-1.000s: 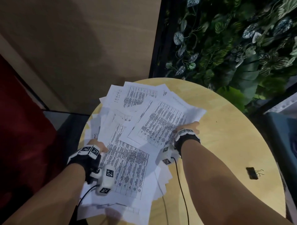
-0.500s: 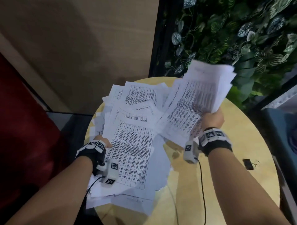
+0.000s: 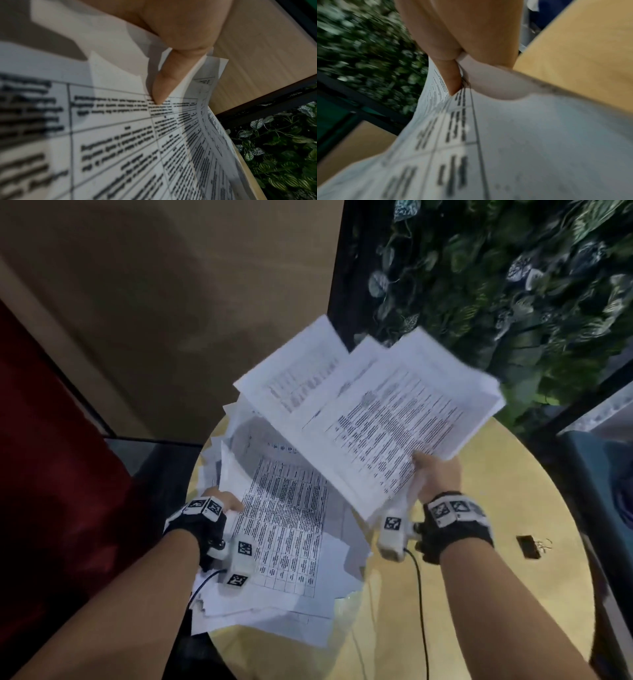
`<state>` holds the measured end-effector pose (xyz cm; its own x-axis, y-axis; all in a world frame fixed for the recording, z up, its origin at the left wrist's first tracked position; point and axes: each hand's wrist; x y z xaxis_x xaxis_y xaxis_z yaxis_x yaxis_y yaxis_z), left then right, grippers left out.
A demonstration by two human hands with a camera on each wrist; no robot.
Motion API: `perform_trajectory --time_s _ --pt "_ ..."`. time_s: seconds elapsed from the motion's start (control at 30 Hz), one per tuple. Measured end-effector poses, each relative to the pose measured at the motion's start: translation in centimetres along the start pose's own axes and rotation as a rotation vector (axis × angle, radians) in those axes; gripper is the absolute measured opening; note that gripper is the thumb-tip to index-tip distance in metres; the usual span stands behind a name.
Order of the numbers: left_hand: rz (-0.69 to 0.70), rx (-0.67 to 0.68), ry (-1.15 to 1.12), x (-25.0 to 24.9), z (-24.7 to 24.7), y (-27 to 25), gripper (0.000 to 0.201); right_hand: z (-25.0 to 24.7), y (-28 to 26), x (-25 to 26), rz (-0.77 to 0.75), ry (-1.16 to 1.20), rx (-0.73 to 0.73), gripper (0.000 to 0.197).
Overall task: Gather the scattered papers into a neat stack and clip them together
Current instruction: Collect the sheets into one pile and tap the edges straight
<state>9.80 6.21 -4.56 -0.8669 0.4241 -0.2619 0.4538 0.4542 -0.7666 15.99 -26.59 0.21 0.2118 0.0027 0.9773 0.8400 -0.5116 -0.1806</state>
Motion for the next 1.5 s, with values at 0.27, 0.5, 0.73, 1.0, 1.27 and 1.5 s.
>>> perform_trajectory --time_s 0.27,0.5,0.73,1.0,1.27,1.5 --pt "0.031 0.282 -0.462 0.3 -0.7 0.1 0.049 0.1 -3.9 -10.6 0.265 -0.186 0.093 0.033" --pt "-0.008 -0.025 -0.122 1.1 0.3 1.2 0.068 -2.1 -4.8 -10.6 0.335 -0.121 0.02 0.029" --pt "0.002 -0.025 -0.133 1.4 0.2 1.4 0.062 -5.8 -1.2 -3.3 0.039 0.186 -0.25 0.021" --pt "-0.012 -0.024 -0.228 1.2 0.6 1.3 0.069 -0.2 0.2 1.9 -0.246 -0.268 0.441 0.021" --pt "-0.053 0.008 -0.335 1.4 0.3 1.2 0.079 7.7 -2.5 -3.0 -0.398 -1.245 0.894 0.063" --pt "-0.113 0.146 -0.717 1.2 0.3 1.2 0.092 7.1 -4.9 -6.3 -0.338 -1.283 0.88 0.055"
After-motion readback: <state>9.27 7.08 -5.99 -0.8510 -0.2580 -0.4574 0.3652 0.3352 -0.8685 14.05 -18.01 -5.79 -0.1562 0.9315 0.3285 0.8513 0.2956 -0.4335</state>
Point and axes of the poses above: each hand's wrist, its own y-axis towards the middle knuckle, its own z-axis out of the palm, x = y × z, and after that the axes turned 9 degrees about -z, right-handed
